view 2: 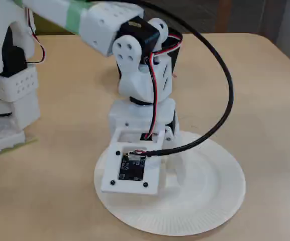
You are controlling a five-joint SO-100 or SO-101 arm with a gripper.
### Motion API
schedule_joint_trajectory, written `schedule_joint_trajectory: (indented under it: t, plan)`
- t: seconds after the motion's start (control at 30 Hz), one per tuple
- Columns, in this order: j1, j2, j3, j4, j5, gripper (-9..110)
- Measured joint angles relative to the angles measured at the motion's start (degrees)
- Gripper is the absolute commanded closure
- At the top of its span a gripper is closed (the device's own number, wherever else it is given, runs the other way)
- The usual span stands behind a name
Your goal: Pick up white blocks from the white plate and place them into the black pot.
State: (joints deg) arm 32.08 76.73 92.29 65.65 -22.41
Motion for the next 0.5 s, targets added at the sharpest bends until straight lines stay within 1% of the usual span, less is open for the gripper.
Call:
schedule_joint_trajectory:
  t: [0.07, 0.17, 0.5]
  plan:
    - [-0.53, -0.26, 0.00, -0.70, 0.62, 87]
    - [-1.23, -0.35, 0.00, -1.93, 1.58, 103]
    - [-1.58, -0.88, 0.00, -4.57, 3.78, 104]
